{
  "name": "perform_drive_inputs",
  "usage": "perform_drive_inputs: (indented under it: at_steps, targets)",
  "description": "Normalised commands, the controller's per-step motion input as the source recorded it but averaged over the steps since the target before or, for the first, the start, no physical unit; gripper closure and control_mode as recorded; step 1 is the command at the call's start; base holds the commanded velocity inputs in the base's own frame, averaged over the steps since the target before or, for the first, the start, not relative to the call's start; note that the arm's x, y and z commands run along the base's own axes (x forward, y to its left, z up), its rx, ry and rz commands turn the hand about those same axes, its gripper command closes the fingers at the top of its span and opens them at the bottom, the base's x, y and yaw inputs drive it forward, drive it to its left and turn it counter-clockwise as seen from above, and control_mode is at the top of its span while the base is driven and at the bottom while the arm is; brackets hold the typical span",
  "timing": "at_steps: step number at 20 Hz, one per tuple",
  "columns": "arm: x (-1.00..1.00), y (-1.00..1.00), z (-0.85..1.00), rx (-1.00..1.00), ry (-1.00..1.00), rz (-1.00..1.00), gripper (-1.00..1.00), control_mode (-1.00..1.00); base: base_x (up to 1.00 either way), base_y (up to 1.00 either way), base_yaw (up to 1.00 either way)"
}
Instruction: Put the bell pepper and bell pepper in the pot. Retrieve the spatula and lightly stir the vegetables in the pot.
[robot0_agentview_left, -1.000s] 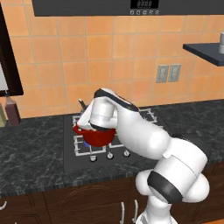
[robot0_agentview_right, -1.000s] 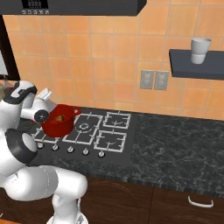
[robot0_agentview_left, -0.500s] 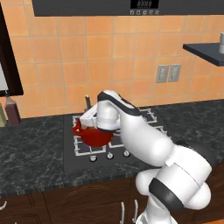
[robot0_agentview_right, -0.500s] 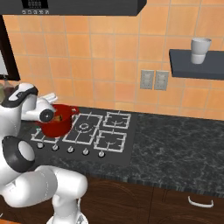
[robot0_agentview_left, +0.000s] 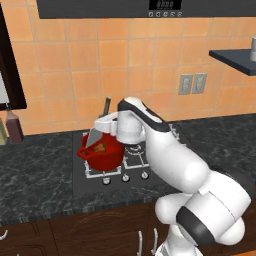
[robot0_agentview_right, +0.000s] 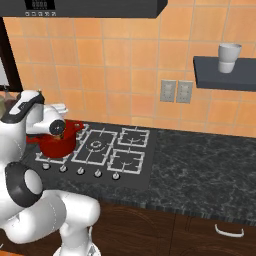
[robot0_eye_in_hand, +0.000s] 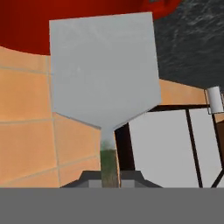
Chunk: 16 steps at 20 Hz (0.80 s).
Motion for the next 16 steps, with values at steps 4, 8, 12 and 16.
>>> perform_drive_inputs:
  at_steps: [4, 8, 12, 16]
  targets:
    - [-0.08, -0.27, -0.14, 0.0, 0.06, -0.13, 1.0, -1.0, 0.0, 0.0, 0.0]
    - [-0.02, -0.18, -0.28, -0.04, 0.1, -0.16, 1.0, -1.0, 0.0, 0.0, 0.0]
    - [0.08, -0.01, -0.82, -0.06, 0.15, -0.11, 1.0, -1.0, 0.0, 0.0, 0.0]
    - [0.14, -0.01, -0.51, -0.08, 0.03, -0.09, 1.0, -1.0, 0.0, 0.0, 0.0]
